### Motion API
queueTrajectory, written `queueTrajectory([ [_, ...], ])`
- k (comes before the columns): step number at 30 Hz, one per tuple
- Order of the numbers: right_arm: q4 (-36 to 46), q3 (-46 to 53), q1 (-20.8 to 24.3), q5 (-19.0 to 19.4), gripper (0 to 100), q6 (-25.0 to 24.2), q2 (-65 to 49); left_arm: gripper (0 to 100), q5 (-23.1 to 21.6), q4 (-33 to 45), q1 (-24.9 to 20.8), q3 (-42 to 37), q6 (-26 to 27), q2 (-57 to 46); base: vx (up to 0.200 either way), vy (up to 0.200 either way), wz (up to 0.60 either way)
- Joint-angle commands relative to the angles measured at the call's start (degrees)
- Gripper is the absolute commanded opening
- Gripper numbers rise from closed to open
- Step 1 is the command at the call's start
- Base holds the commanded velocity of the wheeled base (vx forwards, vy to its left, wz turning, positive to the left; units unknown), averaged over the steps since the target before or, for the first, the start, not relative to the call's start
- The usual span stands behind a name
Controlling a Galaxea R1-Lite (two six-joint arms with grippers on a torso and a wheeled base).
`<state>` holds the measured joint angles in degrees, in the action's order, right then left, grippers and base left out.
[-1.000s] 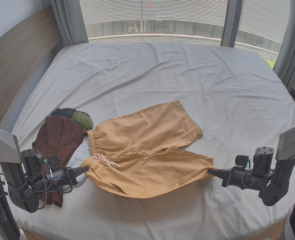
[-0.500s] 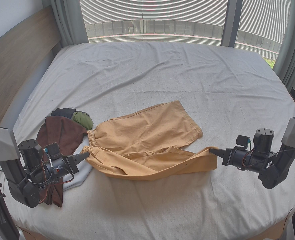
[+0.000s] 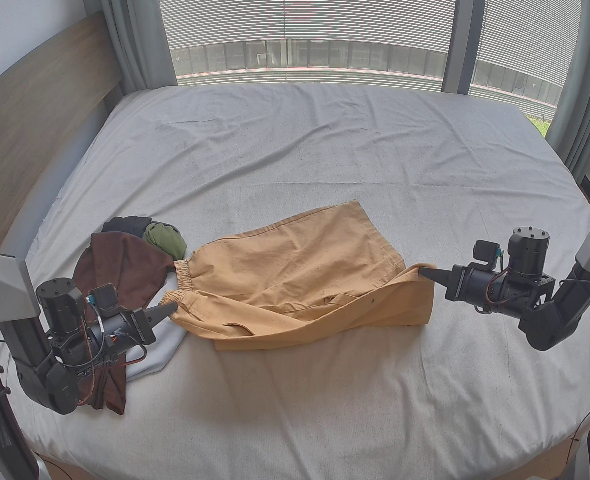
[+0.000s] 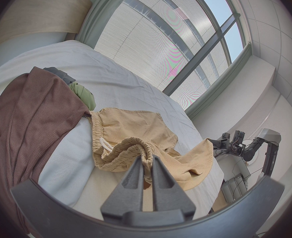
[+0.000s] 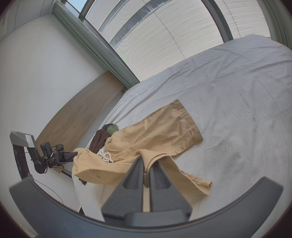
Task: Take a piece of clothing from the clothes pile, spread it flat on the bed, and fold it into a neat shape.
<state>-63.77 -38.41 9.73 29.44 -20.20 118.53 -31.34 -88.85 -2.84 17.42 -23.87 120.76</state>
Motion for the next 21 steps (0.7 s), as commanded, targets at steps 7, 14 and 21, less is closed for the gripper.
queueTrajectory([
  [7, 5.2, -6.1, -0.1, 0.0, 0, 0.1, -0.9, 0, 0.1, 0.0, 0.2, 0.6, -1.2, -0.2, 0.000, 0.000, 0.00],
  [14, 9.1, -10.4, -0.3, 0.0, 0, 0.2, -0.8, 0, 2.3, 0.0, 0.0, 1.9, -2.7, -0.1, 0.000, 0.000, 0.00],
  [21, 13.1, -15.1, -0.4, -0.1, 0, 0.2, -0.6, 0, 2.5, 0.0, -0.2, 2.2, -3.5, -0.1, 0.000, 0.000, 0.00],
])
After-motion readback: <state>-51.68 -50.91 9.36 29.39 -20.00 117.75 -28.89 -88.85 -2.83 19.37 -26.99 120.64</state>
